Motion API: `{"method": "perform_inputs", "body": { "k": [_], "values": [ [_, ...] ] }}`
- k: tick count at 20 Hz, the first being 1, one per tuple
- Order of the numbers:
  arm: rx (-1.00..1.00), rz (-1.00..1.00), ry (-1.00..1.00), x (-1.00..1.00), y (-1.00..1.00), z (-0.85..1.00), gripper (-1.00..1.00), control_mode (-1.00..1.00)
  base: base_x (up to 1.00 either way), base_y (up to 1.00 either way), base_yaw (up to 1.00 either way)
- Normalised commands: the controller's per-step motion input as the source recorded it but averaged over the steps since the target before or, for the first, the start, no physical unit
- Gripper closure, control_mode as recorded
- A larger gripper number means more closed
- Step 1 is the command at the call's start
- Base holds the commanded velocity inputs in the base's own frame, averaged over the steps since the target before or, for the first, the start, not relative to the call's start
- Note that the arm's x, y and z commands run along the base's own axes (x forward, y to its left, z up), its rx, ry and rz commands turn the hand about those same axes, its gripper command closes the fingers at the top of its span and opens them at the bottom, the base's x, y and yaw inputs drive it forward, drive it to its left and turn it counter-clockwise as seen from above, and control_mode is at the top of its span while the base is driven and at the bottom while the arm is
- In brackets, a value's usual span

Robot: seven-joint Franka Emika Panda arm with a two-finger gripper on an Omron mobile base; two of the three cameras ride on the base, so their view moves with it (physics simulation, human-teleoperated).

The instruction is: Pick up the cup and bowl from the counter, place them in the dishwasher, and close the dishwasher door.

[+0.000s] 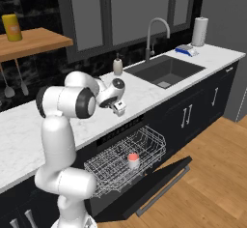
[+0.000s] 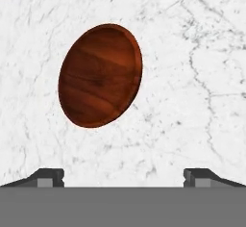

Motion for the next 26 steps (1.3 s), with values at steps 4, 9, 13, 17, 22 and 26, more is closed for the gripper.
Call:
{"method": "perform_inputs", "body": {
  "k": [4,9,13,17,22,26],
  "values": [
    [0.0,-0.12,0.19,0.57,0.0,-0.16,-1.0,-1.0,0.0,0.0,0.0],
    [0.0,-0.08,0.21,0.6,0.0,-0.14,-1.0,-1.0,0.0,0.0,0.0],
    [0.0,-0.08,0.21,0.46,-0.07,-0.27,-1.0,-1.0,0.0,0.0,0.0],
    [0.0,-0.1,0.18,0.28,-0.17,-0.38,-1.0,-1.0,0.0,0.0,0.0],
    [0.0,-0.09,0.11,0.07,-0.1,-0.4,1.0,-1.0,0.0,0.0,0.0],
    [0.0,-0.07,0.01,-0.06,0.0,-0.18,1.0,-1.0,0.0,0.0,0.0]
  ]
}}
